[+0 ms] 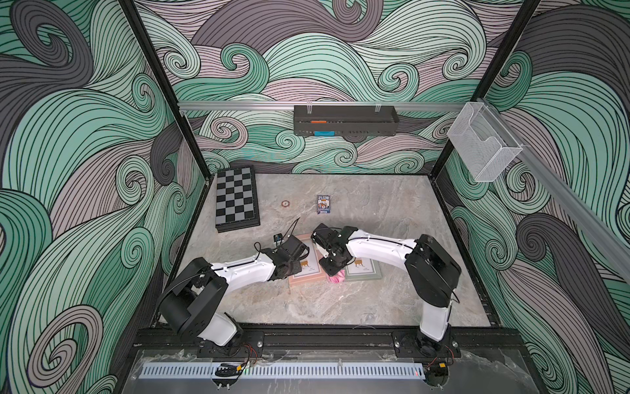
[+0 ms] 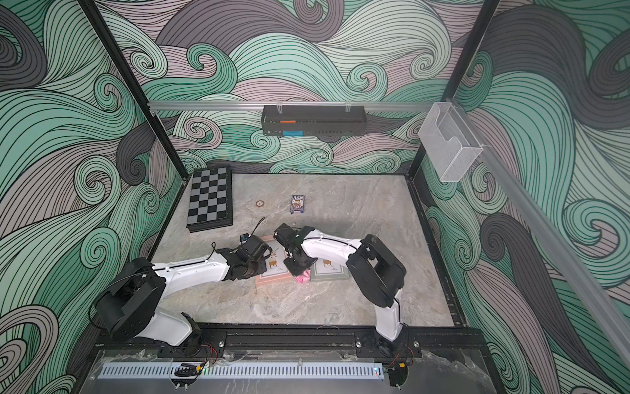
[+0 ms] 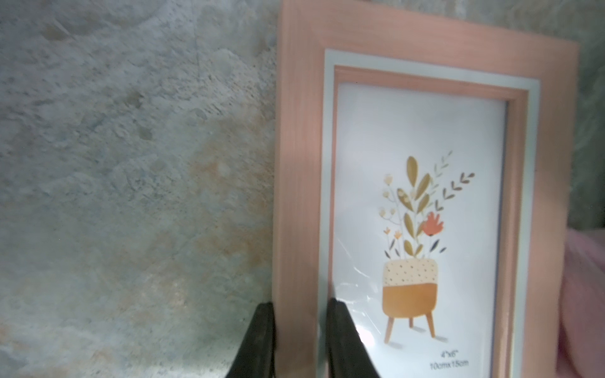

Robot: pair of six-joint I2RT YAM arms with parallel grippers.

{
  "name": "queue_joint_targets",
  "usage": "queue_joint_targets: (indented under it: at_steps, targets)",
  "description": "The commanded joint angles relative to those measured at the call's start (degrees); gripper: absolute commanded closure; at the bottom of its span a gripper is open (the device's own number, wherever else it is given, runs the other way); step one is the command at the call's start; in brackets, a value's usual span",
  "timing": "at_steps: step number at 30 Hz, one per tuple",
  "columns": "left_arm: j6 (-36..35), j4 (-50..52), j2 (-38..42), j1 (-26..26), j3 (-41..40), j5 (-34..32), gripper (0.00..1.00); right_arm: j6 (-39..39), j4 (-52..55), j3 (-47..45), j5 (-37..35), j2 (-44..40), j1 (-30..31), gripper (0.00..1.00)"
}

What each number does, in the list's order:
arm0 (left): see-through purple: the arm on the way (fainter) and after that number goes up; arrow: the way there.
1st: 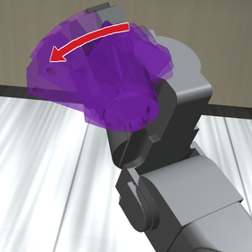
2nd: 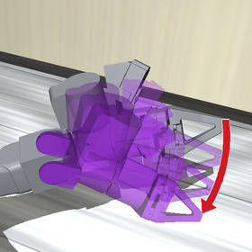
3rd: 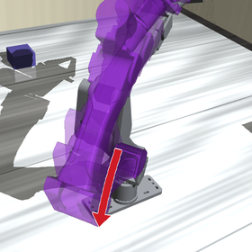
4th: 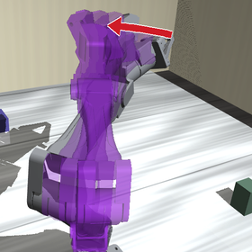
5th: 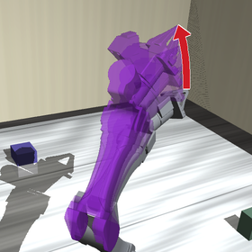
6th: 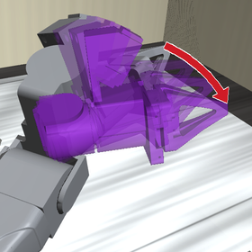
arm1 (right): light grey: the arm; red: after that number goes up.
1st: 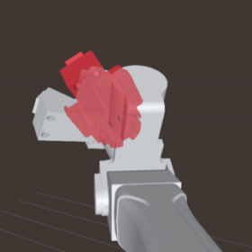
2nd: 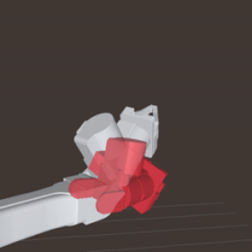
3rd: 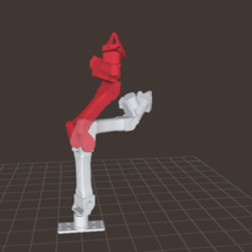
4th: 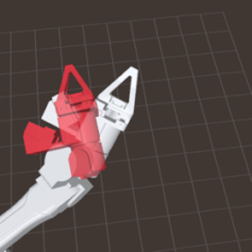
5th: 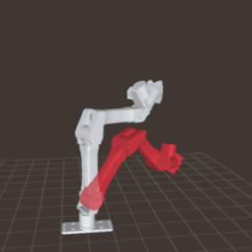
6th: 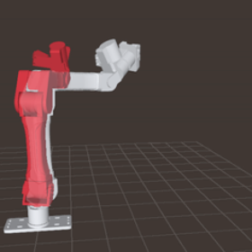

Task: Wipe the picture frame with a cloth
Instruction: Wipe the dirt from the picture frame.

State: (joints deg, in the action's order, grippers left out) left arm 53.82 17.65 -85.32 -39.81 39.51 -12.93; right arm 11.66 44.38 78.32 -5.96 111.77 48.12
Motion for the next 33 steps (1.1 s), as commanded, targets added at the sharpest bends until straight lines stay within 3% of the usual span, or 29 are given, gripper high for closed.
queue_joint_targets:
  at_steps: [1, 8, 11, 18, 22, 27, 33]
  targets:
    - [-0.1, 1.7, -2.1, 0.5, -2.9, 1.9, 0.95, -3.0, -2.1, 8.8, -0.4, 6.4, -2.9, 0.85]
    - [0.1, 0.8, -2.2, 0.3, -3.6, 3.0, 0.95, -4.8, -1.8, 19.7, 6.3, 13.9, -6.3, 0.85]
    - [0.6, 0.9, -2.3, 0.3, -3.4, 2.5, 0.95, -4.2, -2.0, 15.9, 9.2, 11.1, -5.9, 0.85]
    - [-0.6, 2.8, -3.1, 0.3, -0.3, -0.5, 0.95, -1.0, -2.9, -5.2, 2.0, -5.6, -0.7, 0.83]
    - [-1.4, 2.6, -3.6, 0.3, 0.9, 0.0, 0.95, 0.2, -3.0, -7.7, 0.1, -11.0, -0.6, 0.82]
    - [-0.3, 1.4, -3.4, 0.4, -0.1, 2.0, 0.95, 2.0, -6.1, -5.6, 4.0, -9.8, -0.2, 0.83]
    - [1.0, -0.4, -3.4, 0.3, -0.8, 4.0, 0.95, 4.8, -8.1, -2.7, 7.2, -1.8, 1.6, 0.85]
